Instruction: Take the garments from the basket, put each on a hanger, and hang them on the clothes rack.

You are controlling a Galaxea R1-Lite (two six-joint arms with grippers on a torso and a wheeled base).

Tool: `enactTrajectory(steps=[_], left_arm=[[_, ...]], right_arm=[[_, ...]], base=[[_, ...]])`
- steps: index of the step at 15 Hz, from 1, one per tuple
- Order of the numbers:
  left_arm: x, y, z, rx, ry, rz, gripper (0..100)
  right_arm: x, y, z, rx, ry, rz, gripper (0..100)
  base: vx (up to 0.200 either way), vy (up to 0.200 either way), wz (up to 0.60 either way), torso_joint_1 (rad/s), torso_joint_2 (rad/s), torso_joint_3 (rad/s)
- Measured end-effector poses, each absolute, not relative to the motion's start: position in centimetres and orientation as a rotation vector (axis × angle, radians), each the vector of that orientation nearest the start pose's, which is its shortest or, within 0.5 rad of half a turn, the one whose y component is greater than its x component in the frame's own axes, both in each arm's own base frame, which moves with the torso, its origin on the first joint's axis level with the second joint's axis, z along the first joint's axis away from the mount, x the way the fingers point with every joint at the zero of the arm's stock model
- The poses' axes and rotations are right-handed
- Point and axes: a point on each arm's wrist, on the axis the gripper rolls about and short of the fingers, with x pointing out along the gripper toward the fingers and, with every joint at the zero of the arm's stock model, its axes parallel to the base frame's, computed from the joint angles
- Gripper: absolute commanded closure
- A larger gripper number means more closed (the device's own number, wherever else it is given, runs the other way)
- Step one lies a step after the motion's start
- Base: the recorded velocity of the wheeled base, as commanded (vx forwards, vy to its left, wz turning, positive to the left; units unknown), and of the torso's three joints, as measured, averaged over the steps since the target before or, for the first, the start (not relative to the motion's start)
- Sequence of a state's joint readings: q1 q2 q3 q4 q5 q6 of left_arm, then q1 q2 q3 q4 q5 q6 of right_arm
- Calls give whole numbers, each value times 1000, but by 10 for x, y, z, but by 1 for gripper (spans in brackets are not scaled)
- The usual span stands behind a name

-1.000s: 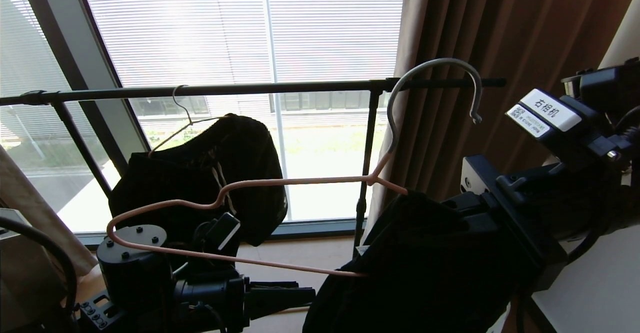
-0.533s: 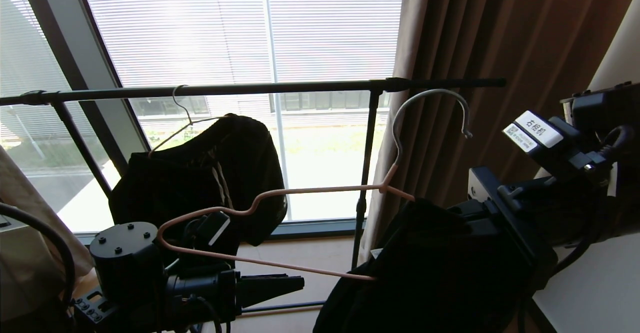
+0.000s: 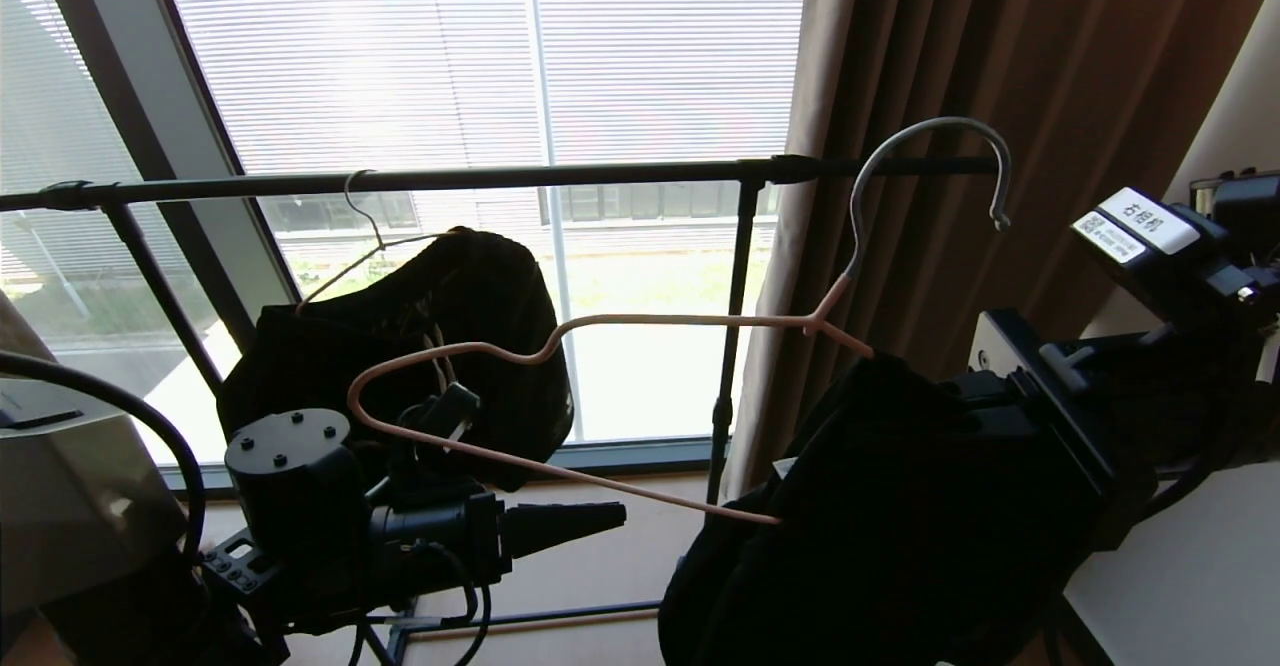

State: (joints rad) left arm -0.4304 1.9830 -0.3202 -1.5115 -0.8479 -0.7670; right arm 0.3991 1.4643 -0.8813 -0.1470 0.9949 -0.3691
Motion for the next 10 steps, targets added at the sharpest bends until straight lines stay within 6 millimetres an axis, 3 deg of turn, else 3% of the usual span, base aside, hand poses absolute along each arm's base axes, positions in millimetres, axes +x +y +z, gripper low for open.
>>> enactTrajectory(steps=[5, 10], left_arm=[[239, -147, 76, -714, 696, -1196, 0], [231, -159, 75, -701, 725, -1237, 0]], right_arm=[[210, 111, 221, -138, 198, 1458, 100], [199, 130, 222, -149, 192, 1550, 100]], base=[[0, 0, 0, 0, 0, 0], [0, 0, 0, 0, 0, 0]])
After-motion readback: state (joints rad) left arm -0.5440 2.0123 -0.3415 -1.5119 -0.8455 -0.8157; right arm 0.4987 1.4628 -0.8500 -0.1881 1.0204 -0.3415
